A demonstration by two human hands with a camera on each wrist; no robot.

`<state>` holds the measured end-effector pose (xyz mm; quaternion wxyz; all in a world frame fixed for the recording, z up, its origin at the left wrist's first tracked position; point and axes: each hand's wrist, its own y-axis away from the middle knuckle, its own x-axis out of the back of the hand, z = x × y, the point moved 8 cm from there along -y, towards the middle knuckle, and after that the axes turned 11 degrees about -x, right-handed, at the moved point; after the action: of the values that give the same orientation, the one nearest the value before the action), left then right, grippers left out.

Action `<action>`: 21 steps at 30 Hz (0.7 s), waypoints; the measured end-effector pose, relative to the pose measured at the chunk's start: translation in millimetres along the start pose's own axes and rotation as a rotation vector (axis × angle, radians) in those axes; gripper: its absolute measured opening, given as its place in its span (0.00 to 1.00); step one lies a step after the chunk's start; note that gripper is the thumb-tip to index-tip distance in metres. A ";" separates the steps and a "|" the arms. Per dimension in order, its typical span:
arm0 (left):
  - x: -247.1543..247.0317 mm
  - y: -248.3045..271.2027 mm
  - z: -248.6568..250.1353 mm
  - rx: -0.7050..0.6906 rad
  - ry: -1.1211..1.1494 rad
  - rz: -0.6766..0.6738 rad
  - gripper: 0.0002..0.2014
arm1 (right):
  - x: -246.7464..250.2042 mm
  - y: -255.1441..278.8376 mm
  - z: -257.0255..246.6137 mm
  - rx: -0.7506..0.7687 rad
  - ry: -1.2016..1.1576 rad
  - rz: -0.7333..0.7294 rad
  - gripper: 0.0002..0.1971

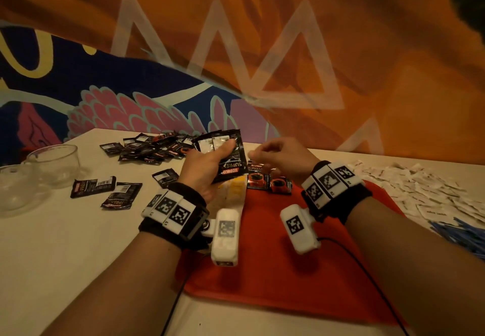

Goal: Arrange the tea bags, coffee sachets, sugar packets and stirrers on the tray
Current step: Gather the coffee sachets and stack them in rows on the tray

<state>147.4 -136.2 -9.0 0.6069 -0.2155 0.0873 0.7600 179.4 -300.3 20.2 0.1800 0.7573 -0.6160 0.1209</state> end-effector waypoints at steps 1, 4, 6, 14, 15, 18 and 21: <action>-2.8 2.1 -0.4 -0.001 0.007 -0.018 0.14 | -7.1 2.9 -5.9 0.033 -0.019 -0.020 0.11; -11.1 6.5 -1.0 -0.004 0.044 -0.064 0.16 | -16.4 10.7 -17.6 0.117 -0.017 0.004 0.10; -13.4 6.5 0.3 -0.016 0.057 -0.078 0.22 | -12.1 15.9 -21.8 0.162 -0.033 0.066 0.08; -23.5 10.1 -12.8 0.222 0.097 -0.222 0.31 | 15.5 39.7 -30.2 0.399 -0.127 0.326 0.08; -25.0 11.9 -12.9 0.236 0.106 -0.237 0.29 | 14.8 42.2 -30.5 0.432 -0.102 0.355 0.08; -23.6 15.2 -7.6 0.212 0.096 -0.204 0.16 | 8.9 47.3 -30.0 0.530 -0.006 0.391 0.08; -19.8 13.7 -0.2 0.134 0.114 -0.135 0.09 | 1.8 52.4 -31.2 0.606 0.080 0.345 0.14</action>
<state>137.6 -157.3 -2.4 0.6638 -0.2227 0.1578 0.6964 129.8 -298.0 55.7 -0.0519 0.6556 -0.6637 0.3563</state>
